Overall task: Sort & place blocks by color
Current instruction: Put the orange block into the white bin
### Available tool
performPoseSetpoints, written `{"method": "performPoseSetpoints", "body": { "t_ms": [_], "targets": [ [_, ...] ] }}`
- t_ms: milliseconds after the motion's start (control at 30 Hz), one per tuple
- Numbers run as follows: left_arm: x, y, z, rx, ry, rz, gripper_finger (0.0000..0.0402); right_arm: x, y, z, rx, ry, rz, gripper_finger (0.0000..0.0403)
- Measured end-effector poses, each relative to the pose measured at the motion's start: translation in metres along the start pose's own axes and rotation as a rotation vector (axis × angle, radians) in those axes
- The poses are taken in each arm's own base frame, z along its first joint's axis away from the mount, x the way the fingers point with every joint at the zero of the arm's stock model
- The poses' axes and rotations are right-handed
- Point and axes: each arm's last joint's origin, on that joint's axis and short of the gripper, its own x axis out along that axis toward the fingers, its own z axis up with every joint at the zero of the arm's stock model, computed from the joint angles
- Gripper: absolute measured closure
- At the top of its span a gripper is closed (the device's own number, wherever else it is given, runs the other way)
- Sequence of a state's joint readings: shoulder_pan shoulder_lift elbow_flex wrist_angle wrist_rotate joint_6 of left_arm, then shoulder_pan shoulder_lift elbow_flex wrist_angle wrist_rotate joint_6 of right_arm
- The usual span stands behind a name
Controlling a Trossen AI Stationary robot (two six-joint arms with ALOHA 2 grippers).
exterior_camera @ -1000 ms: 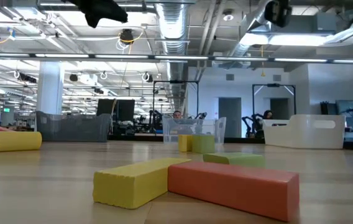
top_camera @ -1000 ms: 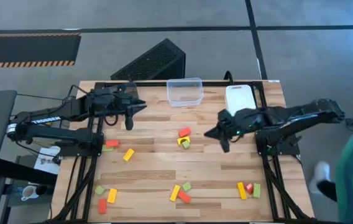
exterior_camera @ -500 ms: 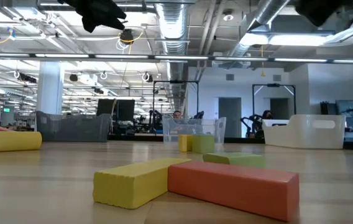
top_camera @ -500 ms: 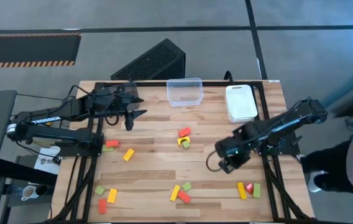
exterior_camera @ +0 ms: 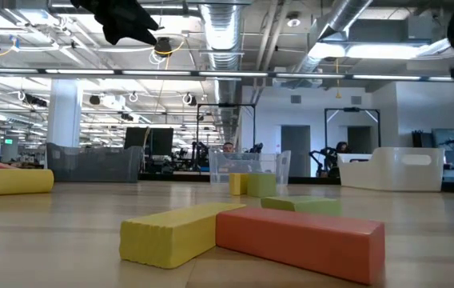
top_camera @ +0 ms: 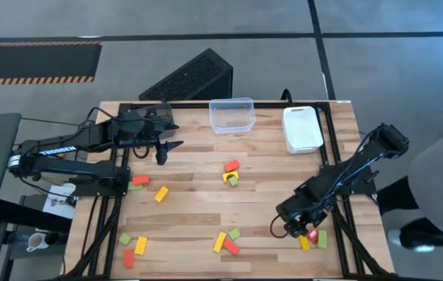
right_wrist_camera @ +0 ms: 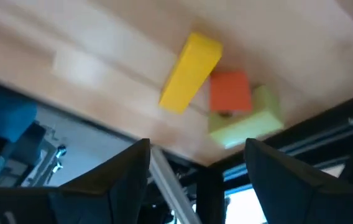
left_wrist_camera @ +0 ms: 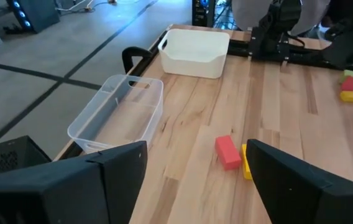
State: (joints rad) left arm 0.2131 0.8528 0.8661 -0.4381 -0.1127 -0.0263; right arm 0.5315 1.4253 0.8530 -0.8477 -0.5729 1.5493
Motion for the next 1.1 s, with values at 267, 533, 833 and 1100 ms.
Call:
{"method": "performPoseSetpoints", "body": {
  "t_ms": [267,533,833,1100],
  "targets": [
    [0.0,0.0,0.0,0.003,-0.003,0.008,0.014,0.023,-0.021,0.009,-0.013,0.009,-0.066,0.012],
    [0.0,0.0,0.0,-0.013,-0.003,0.008,0.014,0.041,-0.026,0.017,-0.056,0.012,0.019,0.012],
    [0.0,0.001,0.0,-0.014,-0.004,0.034,0.014,0.049,-0.03,0.011,-0.077,0.043,0.003,0.0121],
    [0.0,0.002,0.0,-0.004,-0.004,0.061,0.0141,0.051,-0.028,0.008,-0.082,0.047,0.019,0.0135]
  ]
}}
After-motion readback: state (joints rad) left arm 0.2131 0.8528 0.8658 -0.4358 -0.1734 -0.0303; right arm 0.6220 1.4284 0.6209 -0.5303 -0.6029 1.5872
